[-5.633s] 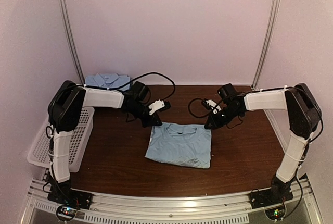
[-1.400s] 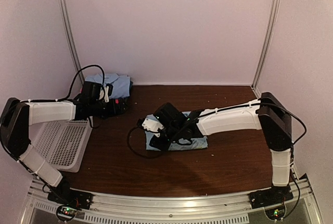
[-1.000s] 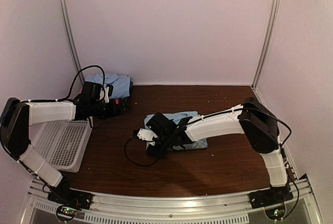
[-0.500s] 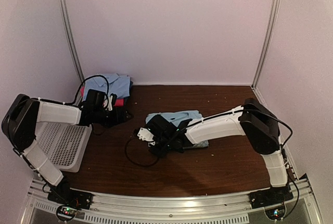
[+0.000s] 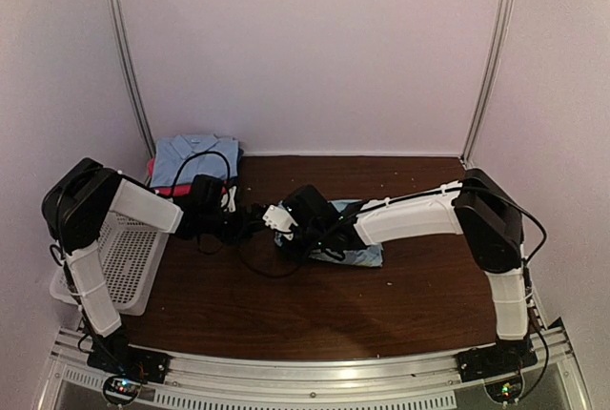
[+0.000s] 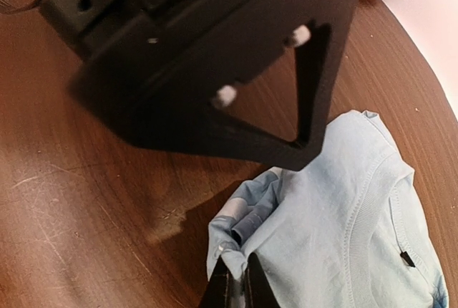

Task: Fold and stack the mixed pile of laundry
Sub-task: Pass from the right arm to the left

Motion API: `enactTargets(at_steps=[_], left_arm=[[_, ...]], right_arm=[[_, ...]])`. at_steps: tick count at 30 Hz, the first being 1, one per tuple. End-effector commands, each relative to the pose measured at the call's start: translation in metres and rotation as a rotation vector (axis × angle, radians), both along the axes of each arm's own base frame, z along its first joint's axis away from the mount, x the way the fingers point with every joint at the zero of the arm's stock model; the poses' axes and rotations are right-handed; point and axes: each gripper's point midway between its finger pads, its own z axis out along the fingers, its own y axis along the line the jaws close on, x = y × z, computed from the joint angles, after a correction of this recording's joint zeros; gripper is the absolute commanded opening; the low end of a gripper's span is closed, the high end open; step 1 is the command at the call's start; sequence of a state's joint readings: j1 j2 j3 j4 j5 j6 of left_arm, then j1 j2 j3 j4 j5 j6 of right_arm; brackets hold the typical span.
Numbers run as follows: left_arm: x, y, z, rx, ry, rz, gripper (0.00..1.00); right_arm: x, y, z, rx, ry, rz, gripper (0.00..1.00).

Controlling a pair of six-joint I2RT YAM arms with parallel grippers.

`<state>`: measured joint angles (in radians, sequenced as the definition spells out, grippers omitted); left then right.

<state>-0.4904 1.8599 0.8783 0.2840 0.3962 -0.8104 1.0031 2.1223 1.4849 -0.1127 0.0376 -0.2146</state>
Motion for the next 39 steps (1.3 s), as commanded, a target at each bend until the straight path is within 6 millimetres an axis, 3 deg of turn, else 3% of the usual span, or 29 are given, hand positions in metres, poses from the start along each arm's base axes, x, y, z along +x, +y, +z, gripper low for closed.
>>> enactTargets(at_steps=[1,4,12,22,25,32,35,38,39], left_arm=[[0.016,-0.022,0.023,-0.138,-0.043,0.008,0.98],[0.015,-0.032,0.018,-0.149,-0.014,0.004,0.98],[0.011,-0.038,-0.007,-0.217,0.153,0.085,0.98],[-0.009,-0.05,-0.031,-0.152,0.307,0.136,0.98],[-0.007,-0.049,-0.032,-0.14,0.312,0.148,0.93],[0.001,-0.051,-0.038,-0.156,0.302,0.131,0.61],[0.005,-0.053,-0.048,-0.183,0.315,0.121,0.36],[0.011,-0.057,-0.044,-0.203,0.29,0.085,0.05],[0.013,-0.057,-0.041,-0.192,0.278,0.071,0.0]], right_arm=[[-0.004,0.004,0.023,0.054,-0.013,0.026,0.0],[-0.005,0.005,0.022,0.054,-0.013,0.028,0.0],[0.006,0.013,0.043,0.066,-0.061,0.024,0.0],[0.014,0.022,0.063,0.068,-0.101,0.031,0.0],[0.013,0.025,0.064,0.074,-0.096,0.044,0.0],[0.003,0.035,0.065,0.091,-0.075,0.068,0.0],[-0.004,0.039,0.065,0.094,-0.077,0.076,0.0],[-0.005,0.036,0.061,0.094,-0.07,0.06,0.03],[-0.006,0.034,0.061,0.098,-0.064,0.054,0.05]])
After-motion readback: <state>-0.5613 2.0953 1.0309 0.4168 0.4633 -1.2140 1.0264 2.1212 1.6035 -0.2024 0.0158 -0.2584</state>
